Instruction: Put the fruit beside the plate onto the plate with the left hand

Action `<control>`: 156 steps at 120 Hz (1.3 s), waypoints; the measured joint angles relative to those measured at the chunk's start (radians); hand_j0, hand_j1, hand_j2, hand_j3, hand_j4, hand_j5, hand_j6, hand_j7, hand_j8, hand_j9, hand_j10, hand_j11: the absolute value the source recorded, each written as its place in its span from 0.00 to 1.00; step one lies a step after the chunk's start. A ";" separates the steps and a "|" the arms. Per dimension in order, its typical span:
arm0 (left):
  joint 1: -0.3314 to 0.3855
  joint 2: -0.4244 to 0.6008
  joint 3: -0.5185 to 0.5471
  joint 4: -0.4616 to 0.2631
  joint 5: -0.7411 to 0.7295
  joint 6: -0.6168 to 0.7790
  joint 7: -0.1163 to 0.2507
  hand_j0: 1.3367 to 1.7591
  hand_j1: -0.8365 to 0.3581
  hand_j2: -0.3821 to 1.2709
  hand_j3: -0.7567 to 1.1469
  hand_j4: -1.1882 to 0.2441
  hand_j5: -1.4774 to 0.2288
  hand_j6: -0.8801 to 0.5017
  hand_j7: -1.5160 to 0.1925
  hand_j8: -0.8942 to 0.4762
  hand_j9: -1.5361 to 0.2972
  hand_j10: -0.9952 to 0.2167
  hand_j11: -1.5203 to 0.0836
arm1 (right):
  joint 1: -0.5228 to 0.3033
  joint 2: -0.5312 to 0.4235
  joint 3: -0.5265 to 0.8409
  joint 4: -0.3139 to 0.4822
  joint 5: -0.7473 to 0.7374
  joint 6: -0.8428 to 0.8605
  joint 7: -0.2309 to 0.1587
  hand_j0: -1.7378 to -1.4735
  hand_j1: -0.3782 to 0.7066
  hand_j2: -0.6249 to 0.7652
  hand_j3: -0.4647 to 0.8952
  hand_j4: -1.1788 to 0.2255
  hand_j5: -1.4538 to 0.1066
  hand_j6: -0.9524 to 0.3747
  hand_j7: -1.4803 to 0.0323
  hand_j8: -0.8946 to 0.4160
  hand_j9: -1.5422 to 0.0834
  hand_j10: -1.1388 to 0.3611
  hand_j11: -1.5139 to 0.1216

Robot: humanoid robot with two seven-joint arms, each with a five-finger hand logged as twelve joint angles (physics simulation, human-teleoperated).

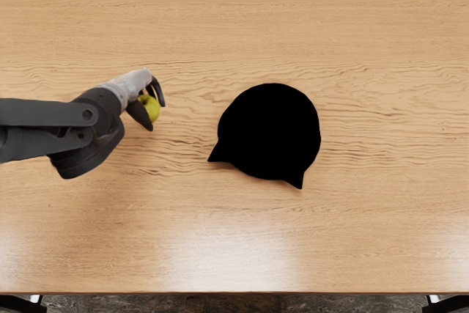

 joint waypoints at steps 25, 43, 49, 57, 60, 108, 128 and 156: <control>-0.062 -0.108 -0.067 0.029 -0.056 -0.002 0.000 0.75 0.47 0.40 0.40 0.32 0.29 0.30 0.30 0.34 0.29 0.29 0.33 | 0.000 0.000 0.000 0.000 0.000 0.000 0.000 0.30 0.07 0.44 0.34 0.81 0.90 0.69 0.95 0.65 0.92 0.73 0.90; -0.094 -0.202 -0.082 0.028 -0.084 0.004 -0.001 0.75 0.41 0.46 0.40 0.33 0.28 0.34 0.30 0.37 0.29 0.32 0.33 | 0.000 0.000 0.000 0.000 0.000 0.000 0.000 0.30 0.07 0.44 0.34 0.81 0.90 0.69 0.95 0.65 0.92 0.73 0.90; -0.102 -0.231 -0.084 0.029 -0.093 0.009 -0.001 0.75 0.41 0.46 0.40 0.33 0.28 0.34 0.30 0.37 0.29 0.32 0.33 | 0.000 0.000 0.000 0.000 0.000 0.000 0.000 0.30 0.07 0.44 0.34 0.81 0.90 0.69 0.95 0.65 0.92 0.73 0.90; -0.105 -0.271 -0.085 0.031 -0.109 0.014 -0.001 0.75 0.42 0.45 0.40 0.33 0.27 0.34 0.30 0.37 0.29 0.32 0.33 | 0.000 0.000 0.000 0.000 0.000 0.000 0.000 0.30 0.07 0.44 0.34 0.81 0.90 0.69 0.95 0.65 0.92 0.73 0.90; -0.104 -0.284 -0.085 0.034 -0.113 0.016 -0.001 0.75 0.42 0.44 0.40 0.33 0.27 0.33 0.30 0.36 0.29 0.32 0.33 | 0.000 0.000 0.000 0.000 0.000 0.000 0.000 0.30 0.07 0.44 0.34 0.81 0.90 0.69 0.95 0.65 0.92 0.73 0.90; -0.062 -0.438 -0.078 0.219 -0.130 0.013 0.000 0.75 0.47 0.39 0.40 0.34 0.29 0.30 0.32 0.33 0.31 0.28 0.35 | 0.000 0.000 0.000 0.000 0.000 0.000 0.000 0.30 0.07 0.44 0.34 0.81 0.90 0.69 0.95 0.65 0.92 0.73 0.90; -0.032 -0.458 -0.080 0.253 -0.127 0.014 0.001 0.75 0.50 0.38 0.40 0.40 0.39 0.26 0.41 0.29 0.39 0.32 0.44 | 0.000 0.000 0.000 0.000 0.000 0.000 0.000 0.30 0.07 0.44 0.34 0.81 0.90 0.69 0.95 0.65 0.92 0.73 0.90; -0.018 -0.482 -0.084 0.301 -0.125 0.012 0.000 0.76 0.57 0.34 0.40 0.51 0.51 0.32 0.53 0.35 0.51 0.44 0.57 | 0.000 0.000 0.000 0.000 0.000 0.000 0.000 0.30 0.07 0.44 0.34 0.81 0.90 0.69 0.95 0.65 0.92 0.73 0.90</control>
